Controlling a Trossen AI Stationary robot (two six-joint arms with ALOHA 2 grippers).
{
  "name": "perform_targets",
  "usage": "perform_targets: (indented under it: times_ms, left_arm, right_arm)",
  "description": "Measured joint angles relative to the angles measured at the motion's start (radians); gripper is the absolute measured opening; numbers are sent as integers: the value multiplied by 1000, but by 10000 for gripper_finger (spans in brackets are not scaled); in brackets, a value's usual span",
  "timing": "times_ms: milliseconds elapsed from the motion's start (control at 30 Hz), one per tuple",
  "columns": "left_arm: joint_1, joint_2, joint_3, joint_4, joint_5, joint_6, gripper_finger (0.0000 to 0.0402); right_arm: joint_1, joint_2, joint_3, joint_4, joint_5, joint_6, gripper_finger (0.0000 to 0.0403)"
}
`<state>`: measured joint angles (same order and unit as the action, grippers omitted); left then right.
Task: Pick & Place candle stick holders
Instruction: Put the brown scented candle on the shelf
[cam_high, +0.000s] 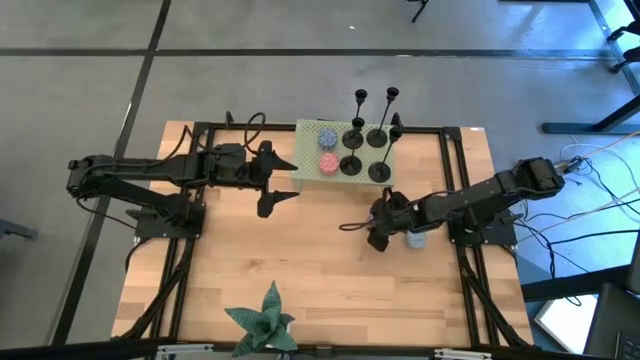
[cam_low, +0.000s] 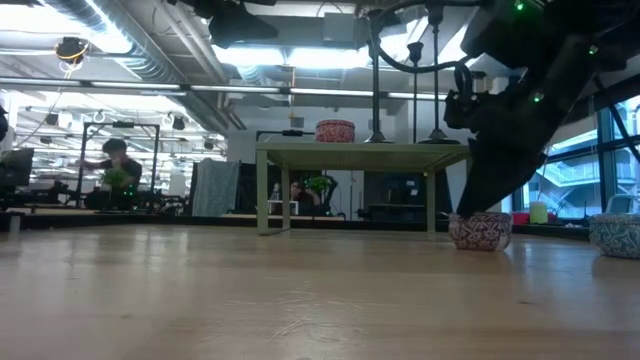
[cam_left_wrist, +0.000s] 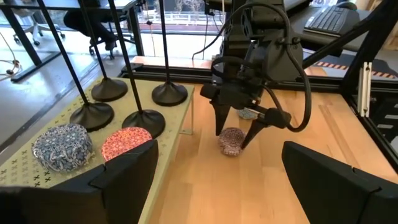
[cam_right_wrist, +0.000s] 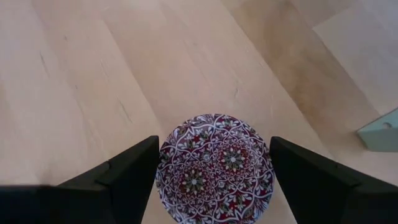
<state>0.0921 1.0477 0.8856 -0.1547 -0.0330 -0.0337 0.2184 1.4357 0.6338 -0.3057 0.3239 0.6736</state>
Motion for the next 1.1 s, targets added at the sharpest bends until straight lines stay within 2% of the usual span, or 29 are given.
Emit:
perform_targets:
  times_ms: [633,833,1100]
  left_arm:
    - [0,0,0,-8,0,-4,340]
    - [0,0,0,-8,0,-5,340]
    - [0,0,0,-8,0,-5,340]
  right_arm:
    - [8,1,-2,10,-40,-60,305]
    - [9,2,-2,40,-97,-196,305]
    - [8,5,-5,87,-126,-199,305]
